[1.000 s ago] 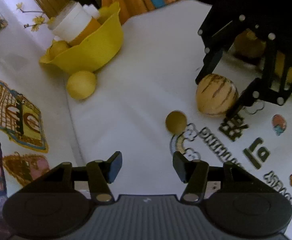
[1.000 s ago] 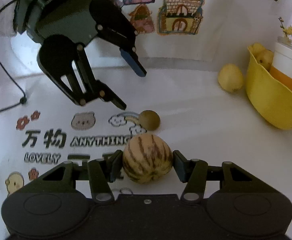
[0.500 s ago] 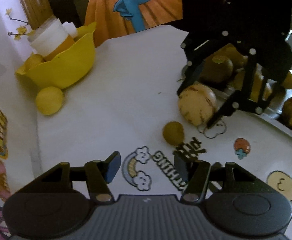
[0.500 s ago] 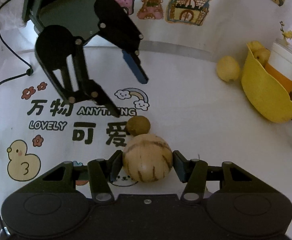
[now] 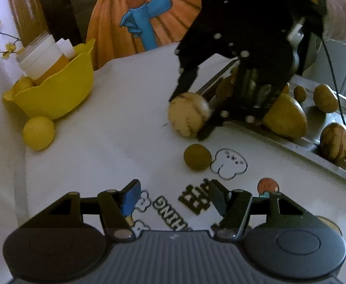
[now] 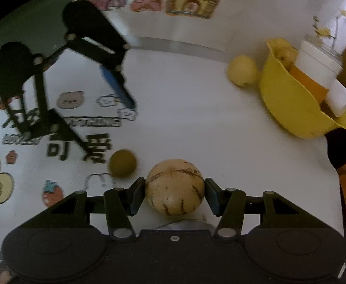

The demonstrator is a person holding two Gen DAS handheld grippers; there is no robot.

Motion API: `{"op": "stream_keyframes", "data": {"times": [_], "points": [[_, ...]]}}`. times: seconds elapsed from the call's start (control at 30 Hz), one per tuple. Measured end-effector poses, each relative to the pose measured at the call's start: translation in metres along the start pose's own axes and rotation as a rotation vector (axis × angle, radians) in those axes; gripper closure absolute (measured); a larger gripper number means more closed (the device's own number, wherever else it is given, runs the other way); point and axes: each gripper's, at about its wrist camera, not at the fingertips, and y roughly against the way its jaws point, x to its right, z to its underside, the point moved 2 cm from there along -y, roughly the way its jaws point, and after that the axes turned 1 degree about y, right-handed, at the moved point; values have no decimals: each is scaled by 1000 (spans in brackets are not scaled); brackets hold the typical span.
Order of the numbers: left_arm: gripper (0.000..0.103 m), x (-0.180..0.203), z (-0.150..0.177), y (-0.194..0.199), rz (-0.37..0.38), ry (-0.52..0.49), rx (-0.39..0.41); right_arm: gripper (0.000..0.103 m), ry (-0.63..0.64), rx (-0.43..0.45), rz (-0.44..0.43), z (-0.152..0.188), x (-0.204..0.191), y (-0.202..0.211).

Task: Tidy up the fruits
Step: 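Lift the brown fruit and striped melon in both tools toward the tray, then carry the brown fruit and striped melon in both tools over the tray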

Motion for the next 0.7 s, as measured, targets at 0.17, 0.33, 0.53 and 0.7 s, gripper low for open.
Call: {"op": "stream_keyframes", "data": {"times": [0.17,0.33,0.53,0.7], "points": [[35,4,-9,-6,36,16,37,47,-51,12,23,-1,20,-7],[35,9,-17,-17,65,34,66,47,-86,27,20,1,28,-8],[35,13,-24,-29,107,59,87,47,-90,30,13,1,28,-10],[37,17,-24,-34,126,72,83,47,-94,28,12,3,29,-10]]}}
